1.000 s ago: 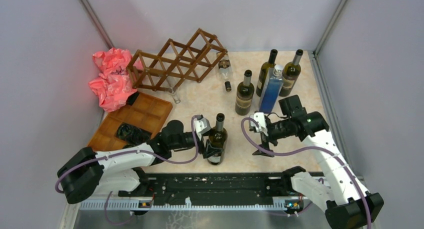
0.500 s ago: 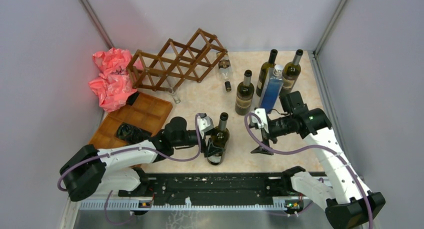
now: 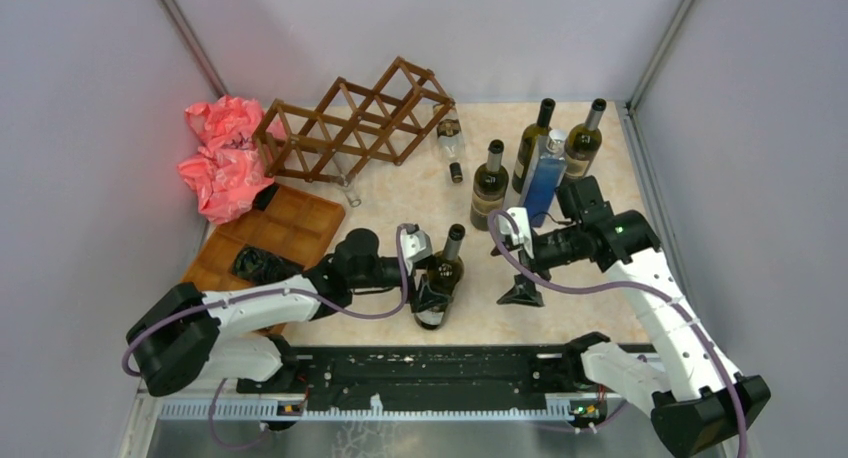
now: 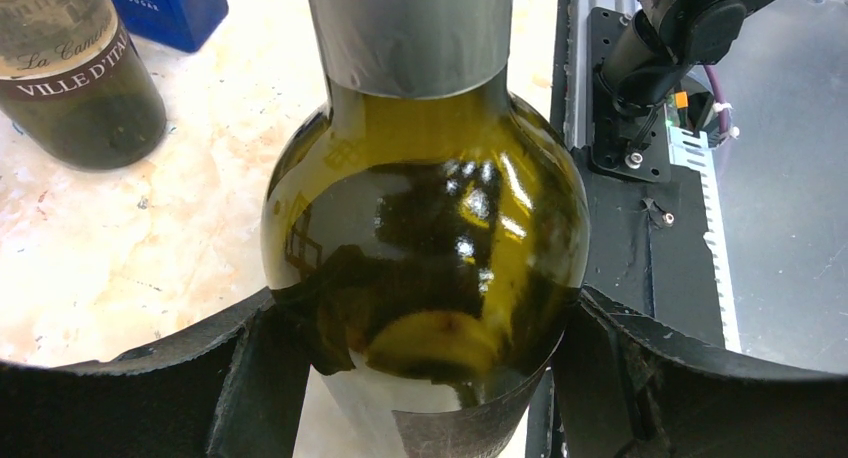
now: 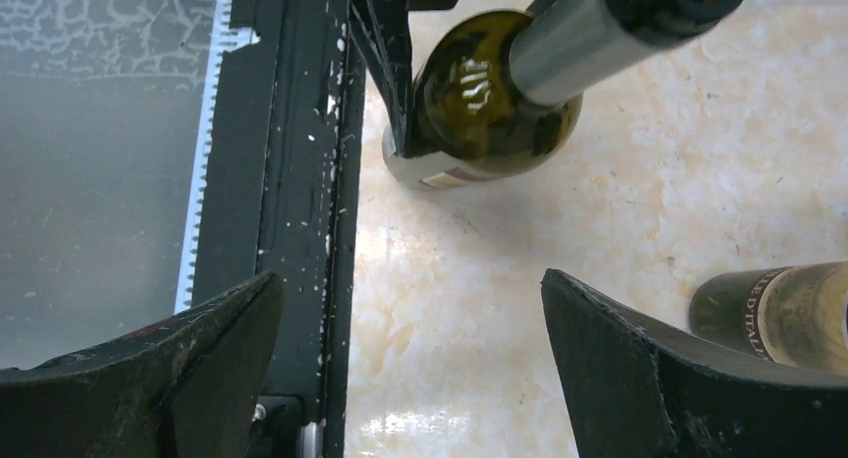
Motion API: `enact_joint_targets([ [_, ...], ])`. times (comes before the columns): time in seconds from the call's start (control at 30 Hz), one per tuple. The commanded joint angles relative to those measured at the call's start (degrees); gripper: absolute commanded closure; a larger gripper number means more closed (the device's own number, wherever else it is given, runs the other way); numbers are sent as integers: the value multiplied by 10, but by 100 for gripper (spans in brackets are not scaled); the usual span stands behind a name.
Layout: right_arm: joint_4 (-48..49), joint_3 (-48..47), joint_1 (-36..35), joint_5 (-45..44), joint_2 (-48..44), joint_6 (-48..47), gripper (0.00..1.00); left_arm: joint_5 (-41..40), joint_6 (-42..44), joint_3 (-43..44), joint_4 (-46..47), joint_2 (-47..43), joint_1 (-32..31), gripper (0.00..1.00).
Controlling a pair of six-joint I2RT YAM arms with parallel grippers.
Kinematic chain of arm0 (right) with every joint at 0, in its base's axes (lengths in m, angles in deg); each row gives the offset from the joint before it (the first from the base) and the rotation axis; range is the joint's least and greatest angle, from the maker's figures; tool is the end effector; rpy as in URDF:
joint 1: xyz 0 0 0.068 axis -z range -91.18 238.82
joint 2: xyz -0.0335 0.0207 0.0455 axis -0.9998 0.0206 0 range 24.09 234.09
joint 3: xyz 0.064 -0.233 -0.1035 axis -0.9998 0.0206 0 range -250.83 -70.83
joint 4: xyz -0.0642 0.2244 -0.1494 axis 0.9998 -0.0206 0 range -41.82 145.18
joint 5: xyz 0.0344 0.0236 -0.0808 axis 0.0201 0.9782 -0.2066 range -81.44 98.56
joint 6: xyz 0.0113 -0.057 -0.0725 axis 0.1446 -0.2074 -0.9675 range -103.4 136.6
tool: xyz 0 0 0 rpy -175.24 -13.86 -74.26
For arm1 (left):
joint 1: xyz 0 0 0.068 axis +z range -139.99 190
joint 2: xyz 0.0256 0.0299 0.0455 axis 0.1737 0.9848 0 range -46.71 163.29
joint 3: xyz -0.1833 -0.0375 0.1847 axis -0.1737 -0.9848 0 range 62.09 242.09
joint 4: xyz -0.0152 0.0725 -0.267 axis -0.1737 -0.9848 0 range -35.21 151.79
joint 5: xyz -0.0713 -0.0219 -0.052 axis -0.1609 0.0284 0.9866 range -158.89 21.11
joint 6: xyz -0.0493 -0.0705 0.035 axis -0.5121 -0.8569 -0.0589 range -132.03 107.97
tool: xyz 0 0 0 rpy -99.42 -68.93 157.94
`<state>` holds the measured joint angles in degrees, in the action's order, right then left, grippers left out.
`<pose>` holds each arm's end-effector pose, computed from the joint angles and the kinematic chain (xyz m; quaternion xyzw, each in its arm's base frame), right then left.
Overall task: Put the wine bottle on the wine rack
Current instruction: Adjust the wine bottle at the center of the board.
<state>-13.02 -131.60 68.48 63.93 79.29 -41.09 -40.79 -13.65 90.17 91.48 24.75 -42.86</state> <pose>0.1502 0.1290 0.2990 -0.6270 0.5993 0.3606 0.3430 0.1582 -0.2743 0.1830 0.4651 0.6230 -0.4440 0.4454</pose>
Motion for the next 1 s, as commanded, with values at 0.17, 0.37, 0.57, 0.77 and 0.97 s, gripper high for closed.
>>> enact_joint_targets([
  [0.17, 70, -58, -18, 41, 16, 100, 2, 44, 25, 38, -66, 40, 4, 100],
  [0.37, 172, -52, -38, 16, 39, 192, 2, 65, 32, 62, -90, 56, 5, 100],
  [0.57, 232, -35, -43, 4, 46, 241, 2, 81, 32, 66, -96, 61, 5, 100],
  [0.77, 256, -7, -43, 14, 50, 263, 2, 90, 38, 73, -104, 64, 5, 100],
  [0.97, 288, 18, -43, 21, 53, 284, 2, 104, 33, 84, -103, 78, 5, 100],
])
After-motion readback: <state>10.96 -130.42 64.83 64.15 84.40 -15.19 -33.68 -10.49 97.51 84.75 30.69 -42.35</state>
